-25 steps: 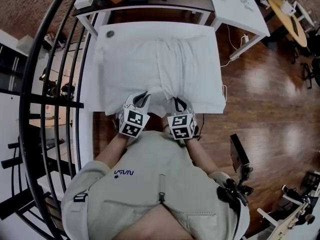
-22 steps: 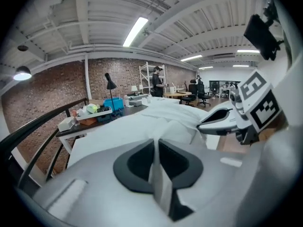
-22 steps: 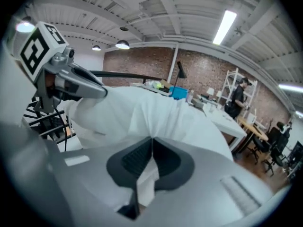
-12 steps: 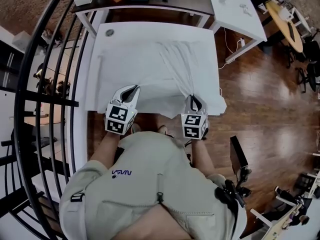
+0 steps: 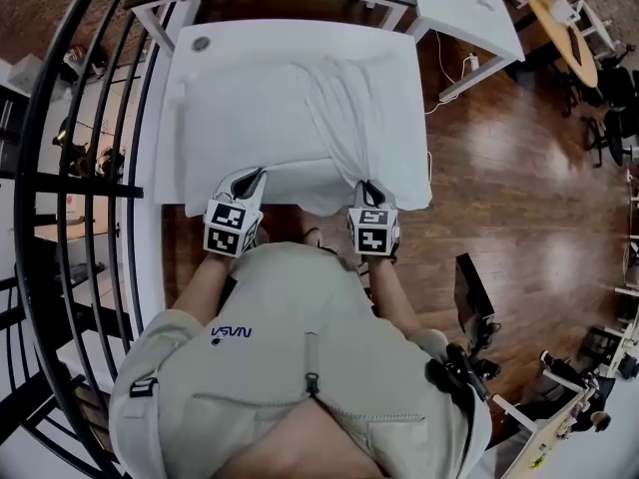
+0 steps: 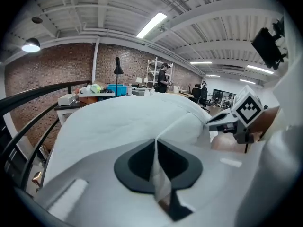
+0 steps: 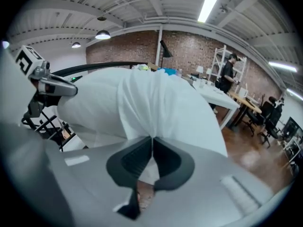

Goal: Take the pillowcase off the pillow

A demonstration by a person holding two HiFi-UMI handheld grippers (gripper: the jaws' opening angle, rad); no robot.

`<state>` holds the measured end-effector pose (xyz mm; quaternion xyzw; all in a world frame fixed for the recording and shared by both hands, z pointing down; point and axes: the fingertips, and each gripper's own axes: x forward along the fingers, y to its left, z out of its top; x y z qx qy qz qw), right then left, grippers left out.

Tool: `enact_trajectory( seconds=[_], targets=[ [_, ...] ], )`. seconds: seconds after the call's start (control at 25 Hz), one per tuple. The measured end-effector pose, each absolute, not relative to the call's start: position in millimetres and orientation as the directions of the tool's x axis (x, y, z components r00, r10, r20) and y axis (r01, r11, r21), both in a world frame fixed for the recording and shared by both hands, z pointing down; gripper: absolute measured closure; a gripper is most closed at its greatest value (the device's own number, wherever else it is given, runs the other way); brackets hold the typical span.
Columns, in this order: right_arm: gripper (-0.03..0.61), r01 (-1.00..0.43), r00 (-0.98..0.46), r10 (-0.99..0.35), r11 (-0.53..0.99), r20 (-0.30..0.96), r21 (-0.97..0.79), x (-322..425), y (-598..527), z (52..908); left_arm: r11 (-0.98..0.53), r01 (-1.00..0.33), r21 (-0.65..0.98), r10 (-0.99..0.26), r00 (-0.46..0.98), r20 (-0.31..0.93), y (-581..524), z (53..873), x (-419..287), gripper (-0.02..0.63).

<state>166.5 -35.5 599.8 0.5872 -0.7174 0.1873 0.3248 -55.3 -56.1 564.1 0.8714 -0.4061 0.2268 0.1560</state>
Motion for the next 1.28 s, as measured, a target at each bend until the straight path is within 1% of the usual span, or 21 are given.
enact_trajectory(
  seconds=[0.08, 0.16, 0.28, 0.36, 0.4, 0.52, 0.68, 0.84, 1.04, 1.16, 1.28],
  targets=[
    [0.561, -0.963, -0.116, -0.719, 0.251, 0.685, 0.1, 168, -32, 599, -0.626, -0.776, 0.08, -0.638, 0.568, 0.52, -53, 564, -51, 0.589],
    [0.553, -0.96, -0.145, -0.714, 0.268, 0.685, 0.076, 165, -28, 596, -0.636, -0.768, 0.08, -0.633, 0.578, 0.515, -50, 563, -48, 0.57],
    [0.524, -0.95, -0.199, -0.706, 0.309, 0.679, 0.044, 161, -22, 590, -0.658, -0.748, 0.084, -0.611, 0.596, 0.521, -42, 556, -44, 0.535],
    [0.49, -0.941, -0.24, -0.707, 0.338, 0.665, 0.019, 157, -19, 578, -0.677, -0.731, 0.083, -0.594, 0.61, 0.525, -37, 546, -37, 0.509],
    [0.478, -0.936, -0.262, -0.711, 0.352, 0.653, 0.008, 155, -18, 571, -0.686, -0.723, 0.081, -0.588, 0.617, 0.523, -34, 539, -33, 0.494],
    [0.477, -0.921, -0.323, -0.74, 0.388, 0.59, -0.018, 150, -19, 544, -0.701, -0.71, 0.059, -0.593, 0.628, 0.504, -28, 517, -19, 0.479],
    [0.477, -0.909, -0.379, -0.785, 0.415, 0.491, -0.037, 154, -31, 513, -0.69, -0.724, 0.002, -0.632, 0.604, 0.485, -33, 500, -4, 0.463],
    [0.477, -0.905, -0.397, -0.795, 0.422, 0.459, -0.051, 156, -50, 505, -0.662, -0.749, -0.028, -0.676, 0.581, 0.453, -58, 482, -2, 0.428],
    [0.477, -0.907, -0.392, -0.809, 0.418, 0.439, -0.04, 139, -78, 490, -0.641, -0.766, -0.049, -0.704, 0.562, 0.434, -101, 470, -15, 0.4],
    [0.477, -0.915, -0.368, -0.821, 0.404, 0.437, -0.011, 132, -98, 478, -0.659, -0.751, -0.042, -0.694, 0.586, 0.418, -129, 468, -13, 0.393],
    [0.477, -0.921, -0.338, -0.828, 0.388, 0.448, 0.022, 126, -114, 471, -0.69, -0.724, -0.02, -0.66, 0.618, 0.427, -148, 470, -12, 0.393]
  ],
)
